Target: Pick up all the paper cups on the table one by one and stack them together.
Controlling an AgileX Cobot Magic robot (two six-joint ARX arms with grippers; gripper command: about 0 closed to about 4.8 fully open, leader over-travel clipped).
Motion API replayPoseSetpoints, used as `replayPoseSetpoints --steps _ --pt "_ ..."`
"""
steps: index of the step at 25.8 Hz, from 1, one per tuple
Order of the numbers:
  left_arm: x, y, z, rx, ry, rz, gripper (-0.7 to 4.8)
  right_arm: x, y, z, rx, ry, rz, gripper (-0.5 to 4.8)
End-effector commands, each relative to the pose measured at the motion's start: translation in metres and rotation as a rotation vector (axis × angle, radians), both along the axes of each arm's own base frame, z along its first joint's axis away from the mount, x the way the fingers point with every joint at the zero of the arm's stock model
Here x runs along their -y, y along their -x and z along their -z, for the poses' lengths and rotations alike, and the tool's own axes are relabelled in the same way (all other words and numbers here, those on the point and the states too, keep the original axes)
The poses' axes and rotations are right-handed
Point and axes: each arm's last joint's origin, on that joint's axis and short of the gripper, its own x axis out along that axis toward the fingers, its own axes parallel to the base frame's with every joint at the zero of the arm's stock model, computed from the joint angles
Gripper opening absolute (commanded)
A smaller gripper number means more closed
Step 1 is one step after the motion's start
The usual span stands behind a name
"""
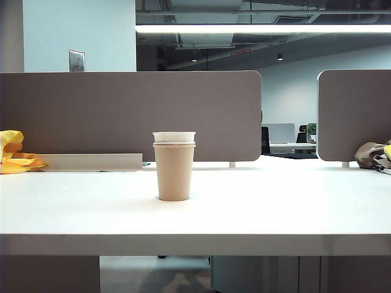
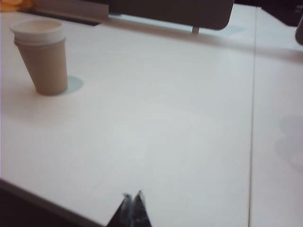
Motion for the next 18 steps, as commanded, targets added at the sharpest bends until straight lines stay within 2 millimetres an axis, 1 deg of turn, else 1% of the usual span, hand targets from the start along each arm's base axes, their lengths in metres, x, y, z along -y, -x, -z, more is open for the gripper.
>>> replayPoseSetpoints --steps 1,4,6,15,17,18 --pt "0.0 -0.002 0.001 0.024 0.009 -0.003 -0.06 0.0 -0.002 0.01 -0.021 0.006 0.002 -0.05" --pt "0.0 -0.002 0.001 0.024 0.009 -0.005 -0.06 0.002 -0.002 0.009 -0.013 0.003 0.018 -0.05" --pt "-0.004 -0.003 0.001 0.024 0.013 -0.033 -0.06 0.009 -0.004 0.009 -0.009 0.002 0.096 -0.05" --pt "-0.032 -0.004 0.001 0.026 0.009 -0.327 -0.05 0.035 -0.005 0.009 -0.002 0.002 0.377 -0.05" --pt "-0.037 -0.004 0.001 0.025 0.008 -0.379 -0.06 0.04 -0.004 0.009 -0.002 0.002 0.43 -0.05" --pt "-0.037 -0.004 0.001 0.026 0.008 -0.374 -0.06 0.04 -0.004 0.009 -0.002 0.002 0.424 -0.05"
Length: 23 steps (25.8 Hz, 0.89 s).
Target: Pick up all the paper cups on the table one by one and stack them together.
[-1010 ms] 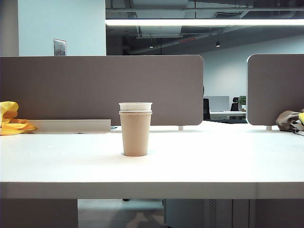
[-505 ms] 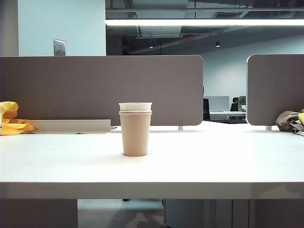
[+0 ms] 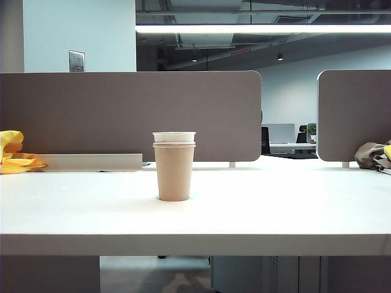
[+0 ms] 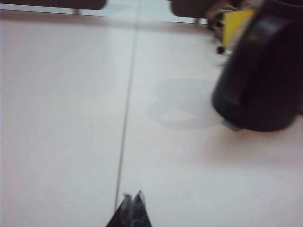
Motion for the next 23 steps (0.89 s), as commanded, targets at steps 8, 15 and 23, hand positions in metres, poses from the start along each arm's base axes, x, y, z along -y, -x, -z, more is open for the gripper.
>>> replayPoseSetpoints --steps 8,15,23 --pt "0.013 -0.001 0.001 0.001 0.004 0.146 -0.06 -0.011 -0.002 0.001 0.004 0.002 -0.121 -0.05" --pt "0.013 -0.001 0.001 0.001 0.004 0.144 -0.05 -0.011 -0.002 0.001 0.004 0.002 -0.117 -0.05" --pt "0.013 -0.001 0.001 0.0 0.004 0.144 -0.06 -0.011 -0.002 0.001 0.003 0.001 -0.117 -0.05"
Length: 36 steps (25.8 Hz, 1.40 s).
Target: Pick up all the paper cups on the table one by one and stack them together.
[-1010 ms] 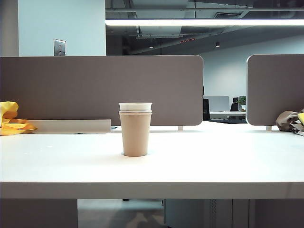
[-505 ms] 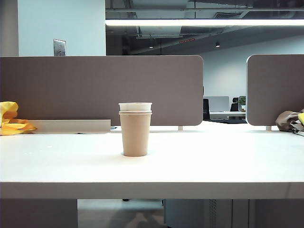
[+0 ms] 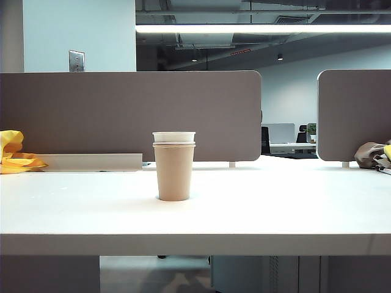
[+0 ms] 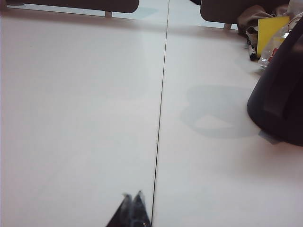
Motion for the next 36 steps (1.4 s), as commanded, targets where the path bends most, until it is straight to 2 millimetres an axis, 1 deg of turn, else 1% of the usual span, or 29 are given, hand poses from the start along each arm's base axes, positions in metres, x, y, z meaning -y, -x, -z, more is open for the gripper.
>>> replayPoseSetpoints --steps 1,26,30,32,33,36 --pt "0.0 0.0 0.001 0.0 0.003 0.001 -0.05 0.0 0.0 0.001 -0.001 0.002 0.002 -0.05" --pt "0.0 0.0 0.001 0.0 0.003 0.001 -0.06 0.0 0.0 0.001 0.0 0.001 -0.002 -0.05" --pt "0.0 0.0 0.001 0.0 0.003 0.002 -0.05 0.0 -0.001 -0.001 0.018 0.003 -0.001 -0.05" --pt "0.0 0.0 0.0 0.005 -0.031 -0.007 -0.06 0.001 -0.001 -0.008 0.089 0.02 0.014 -0.05" --pt "-0.001 -0.001 -0.002 0.028 -0.038 -0.028 -0.06 0.001 -0.002 -0.012 0.136 0.025 0.03 -0.05" --pt "-0.001 -0.002 -0.018 0.191 -0.009 -0.039 -0.06 0.001 -0.002 -0.011 0.124 0.025 0.03 -0.05"
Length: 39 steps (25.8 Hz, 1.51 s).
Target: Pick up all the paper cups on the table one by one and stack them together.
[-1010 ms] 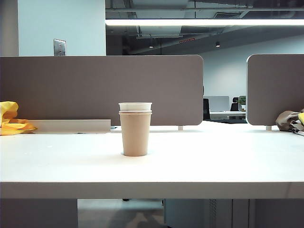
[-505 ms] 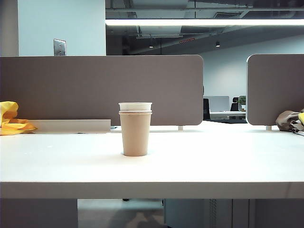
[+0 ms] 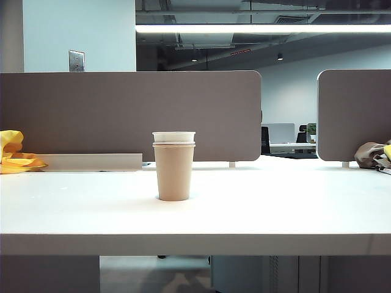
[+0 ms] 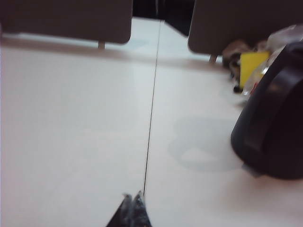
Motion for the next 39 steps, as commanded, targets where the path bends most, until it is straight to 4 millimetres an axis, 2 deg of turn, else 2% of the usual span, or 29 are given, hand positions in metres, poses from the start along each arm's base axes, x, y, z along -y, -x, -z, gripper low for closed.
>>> replayPoseSetpoints --steps 1,3,5,12,19,25,39 --pt "0.0 0.0 -0.02 0.202 0.039 -0.01 -0.06 0.0 0.0 0.0 -0.004 0.002 0.005 -0.05" --pt "-0.001 0.0 -0.025 0.25 0.05 -0.041 -0.06 0.0 0.0 0.0 0.0 0.003 0.006 -0.05" --pt "-0.002 0.0 -0.022 0.227 0.049 -0.058 -0.05 0.0 0.0 0.0 0.004 0.003 0.006 -0.05" --pt "-0.002 0.0 0.001 -0.013 0.042 -0.076 -0.06 0.0 0.0 0.005 -0.047 -0.003 0.0 -0.06" --pt "-0.002 0.0 0.001 -0.012 0.039 -0.075 -0.06 0.001 0.0 0.003 -0.034 -0.009 0.013 -0.06" --pt "-0.002 0.0 0.001 -0.012 0.04 -0.071 -0.06 0.003 0.0 -0.001 0.006 -0.076 0.109 -0.05" --pt "-0.002 0.0 0.001 -0.012 0.04 -0.071 -0.05 0.003 0.0 0.0 -0.003 -0.076 0.109 -0.05"
